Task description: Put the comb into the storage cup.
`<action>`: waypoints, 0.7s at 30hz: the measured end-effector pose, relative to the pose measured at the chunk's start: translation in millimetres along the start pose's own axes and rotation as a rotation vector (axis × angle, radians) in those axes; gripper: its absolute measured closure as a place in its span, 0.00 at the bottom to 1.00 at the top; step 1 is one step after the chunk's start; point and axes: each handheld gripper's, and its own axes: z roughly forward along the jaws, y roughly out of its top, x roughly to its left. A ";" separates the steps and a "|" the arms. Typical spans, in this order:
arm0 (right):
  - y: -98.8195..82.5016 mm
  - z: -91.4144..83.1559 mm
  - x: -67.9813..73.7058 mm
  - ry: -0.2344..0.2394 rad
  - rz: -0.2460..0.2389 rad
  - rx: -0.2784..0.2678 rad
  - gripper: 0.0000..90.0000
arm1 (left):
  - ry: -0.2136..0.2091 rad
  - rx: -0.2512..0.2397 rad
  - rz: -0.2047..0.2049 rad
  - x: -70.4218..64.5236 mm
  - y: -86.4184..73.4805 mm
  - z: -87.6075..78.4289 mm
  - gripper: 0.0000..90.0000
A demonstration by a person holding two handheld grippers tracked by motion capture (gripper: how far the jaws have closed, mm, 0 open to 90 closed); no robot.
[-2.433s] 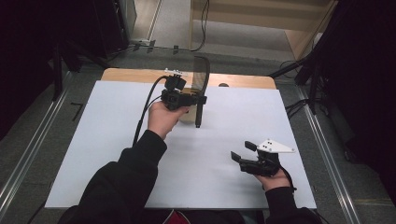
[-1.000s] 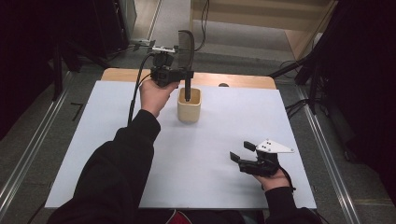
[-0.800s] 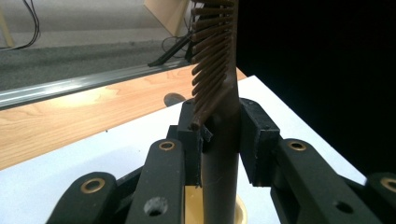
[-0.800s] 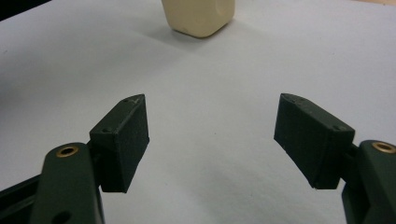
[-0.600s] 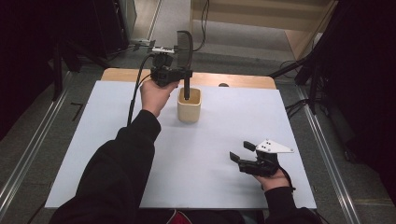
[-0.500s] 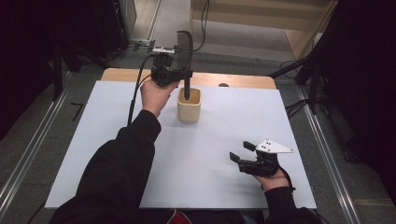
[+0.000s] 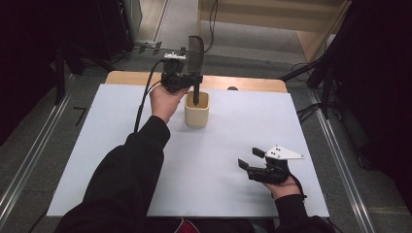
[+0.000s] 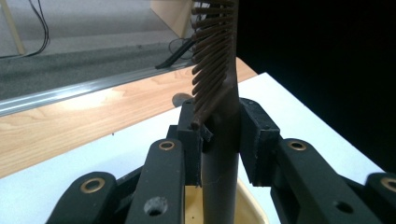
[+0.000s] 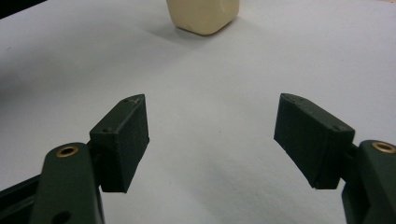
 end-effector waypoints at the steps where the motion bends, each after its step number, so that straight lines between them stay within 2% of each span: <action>1: 0.0 0.0 0.0 0.001 0.000 0.000 0.27 | -0.003 0.001 -0.006 0.8 -1.1 0.9 0.81; 6: -0.1 0.0 0.0 0.000 0.002 0.000 0.27 | 0.006 0.004 -0.005 2.6 -5.1 3.2 0.81; 10: 0.0 0.3 0.2 0.000 0.003 -0.001 0.27 | -0.002 0.004 -0.019 4.1 -6.9 4.8 0.81; 21: 0.2 0.0 0.3 -0.001 0.009 -0.008 0.27 | 0.003 0.017 -0.010 5.4 -15.2 9.3 0.81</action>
